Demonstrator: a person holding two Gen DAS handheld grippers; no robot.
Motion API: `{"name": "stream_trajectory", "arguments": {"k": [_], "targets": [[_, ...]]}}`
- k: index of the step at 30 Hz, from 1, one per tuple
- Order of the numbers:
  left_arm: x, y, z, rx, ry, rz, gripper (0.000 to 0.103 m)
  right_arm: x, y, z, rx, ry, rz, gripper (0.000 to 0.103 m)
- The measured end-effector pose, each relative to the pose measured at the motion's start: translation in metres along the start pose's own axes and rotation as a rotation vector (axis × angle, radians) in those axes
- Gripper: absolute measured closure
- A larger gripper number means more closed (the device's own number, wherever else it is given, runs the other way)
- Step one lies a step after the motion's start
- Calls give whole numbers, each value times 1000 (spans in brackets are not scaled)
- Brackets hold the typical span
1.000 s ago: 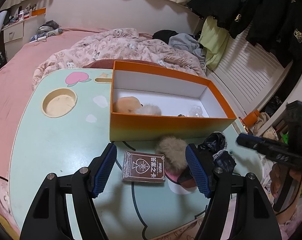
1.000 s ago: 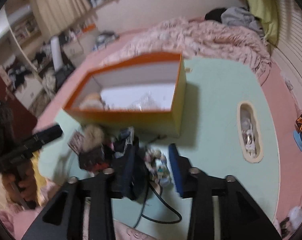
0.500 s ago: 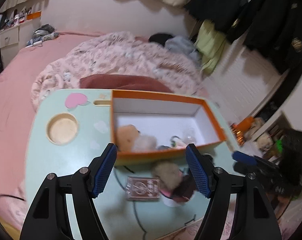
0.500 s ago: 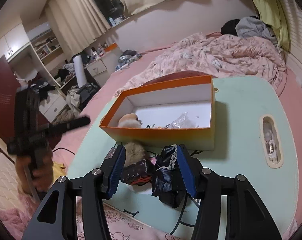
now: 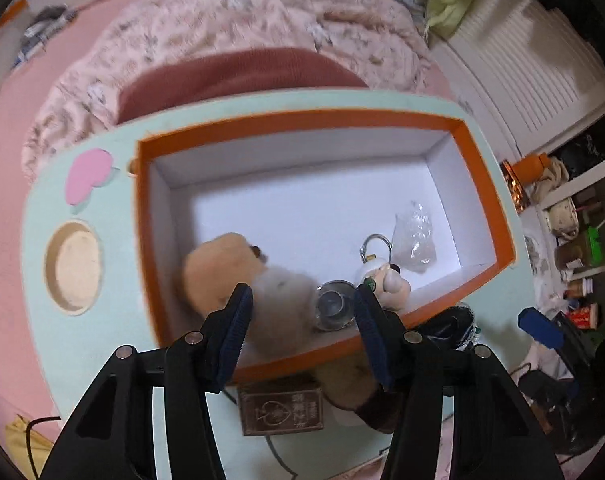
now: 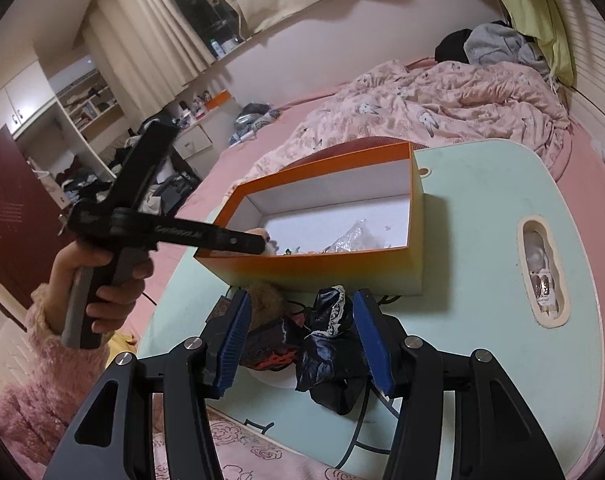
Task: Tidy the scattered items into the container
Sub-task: 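Grasp the white fluffy pompom in the box with the left tool, then carry the white pompom out and set it on the table, left tool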
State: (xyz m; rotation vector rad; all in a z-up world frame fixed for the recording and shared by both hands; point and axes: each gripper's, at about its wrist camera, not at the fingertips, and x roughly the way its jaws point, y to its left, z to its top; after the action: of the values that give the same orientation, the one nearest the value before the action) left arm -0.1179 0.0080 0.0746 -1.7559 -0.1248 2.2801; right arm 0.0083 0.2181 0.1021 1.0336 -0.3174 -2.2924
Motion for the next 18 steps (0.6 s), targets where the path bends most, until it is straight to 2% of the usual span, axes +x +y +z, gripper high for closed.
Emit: {"name": "stream_trajectory", "arguments": {"k": [2,3,5,6,7,8,10,13,18], "targets": [[11,-3,3,21,41,31,50,0,-1,-1,2,1,0,50],[13,-2,4,28,48,42,53,0,-1,-1,3,1,0,50],[15,-2,8,33,43,95,63,0,-1,-2,5,-2,3,50],[14,0,10,29,40,105,77,-1,-1,-2,6,-4,3,49],[14,2,11,19,46,88,83,-1,-1,-2,8,-5,3,49],[14,5,12,5,57,52,83,0,-2,-2,9,-6,4,49],[12,9,15,-4,40,36,84,-1,-3,-2,13,-7,5,49],[-4,11,15,-12,-44,22,84,-2,-3,-2,13,-11,5,49],[-67,4,-4,2,-234,-116,84,-3,-6,-2,20,-18,0,49]]}}
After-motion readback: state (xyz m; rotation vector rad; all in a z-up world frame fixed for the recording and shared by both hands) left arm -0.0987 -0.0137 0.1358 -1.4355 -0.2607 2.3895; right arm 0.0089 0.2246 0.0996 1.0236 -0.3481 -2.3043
